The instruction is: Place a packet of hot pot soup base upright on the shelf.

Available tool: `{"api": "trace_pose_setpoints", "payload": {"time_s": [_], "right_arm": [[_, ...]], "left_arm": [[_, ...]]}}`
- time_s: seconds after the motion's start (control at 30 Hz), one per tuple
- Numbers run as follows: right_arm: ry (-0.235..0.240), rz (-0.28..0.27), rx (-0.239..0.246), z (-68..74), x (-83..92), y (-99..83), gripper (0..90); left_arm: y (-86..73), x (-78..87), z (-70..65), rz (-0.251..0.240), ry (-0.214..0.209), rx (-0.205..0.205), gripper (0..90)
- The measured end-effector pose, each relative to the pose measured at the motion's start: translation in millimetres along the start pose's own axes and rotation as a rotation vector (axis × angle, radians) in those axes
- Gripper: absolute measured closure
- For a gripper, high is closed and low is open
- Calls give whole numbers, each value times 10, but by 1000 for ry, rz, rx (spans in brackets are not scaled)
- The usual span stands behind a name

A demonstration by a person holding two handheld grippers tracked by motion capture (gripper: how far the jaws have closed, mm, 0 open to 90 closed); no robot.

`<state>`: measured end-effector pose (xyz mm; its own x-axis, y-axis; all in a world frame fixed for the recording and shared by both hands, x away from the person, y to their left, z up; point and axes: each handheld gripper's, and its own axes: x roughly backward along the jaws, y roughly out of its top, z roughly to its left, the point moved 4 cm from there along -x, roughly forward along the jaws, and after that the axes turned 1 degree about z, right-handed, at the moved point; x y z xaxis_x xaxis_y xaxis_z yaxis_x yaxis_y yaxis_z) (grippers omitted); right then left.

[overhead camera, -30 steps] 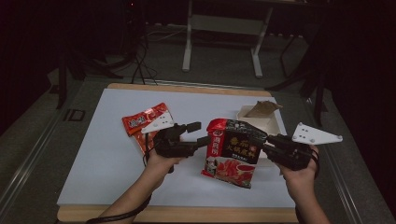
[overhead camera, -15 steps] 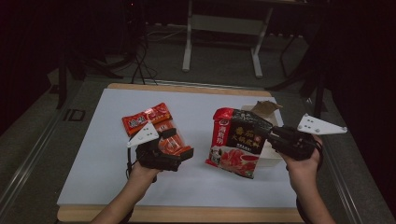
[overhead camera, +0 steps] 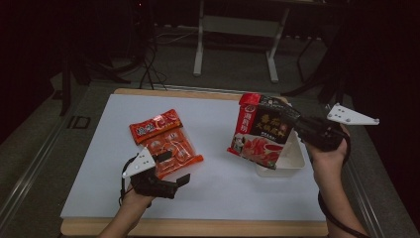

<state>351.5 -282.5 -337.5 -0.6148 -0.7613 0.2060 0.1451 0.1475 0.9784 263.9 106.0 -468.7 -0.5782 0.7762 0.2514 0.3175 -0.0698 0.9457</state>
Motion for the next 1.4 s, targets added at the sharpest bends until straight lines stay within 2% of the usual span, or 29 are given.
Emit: {"api": "trace_pose_setpoints", "payload": {"time_s": [0.17,0.27,0.67,0.83,0.97,1.1,1.3,1.4], "right_arm": [[-49,-18,18,-135,6,71,773],[-76,-8,27,-206,-2,90,773],[-131,-19,15,-522,-14,90,773],[-162,-19,14,-661,-18,100,772],[-189,-16,28,-764,-19,96,772],[-209,3,35,-869,-27,65,770],[-180,3,69,-977,-50,-38,769],[-186,20,74,-999,-73,-77,770]], "left_arm": [[-86,68,28,-23,40,-57,23],[-125,89,23,-34,30,-60,23],[-323,106,-8,11,-8,-68,23],[-386,149,-13,12,-10,-39,23],[-414,190,-22,11,-10,-42,23],[-428,212,-16,4,-14,-27,23],[-450,222,-5,2,-16,-9,23],[-455,226,-2,0,-19,-3,23]]}}
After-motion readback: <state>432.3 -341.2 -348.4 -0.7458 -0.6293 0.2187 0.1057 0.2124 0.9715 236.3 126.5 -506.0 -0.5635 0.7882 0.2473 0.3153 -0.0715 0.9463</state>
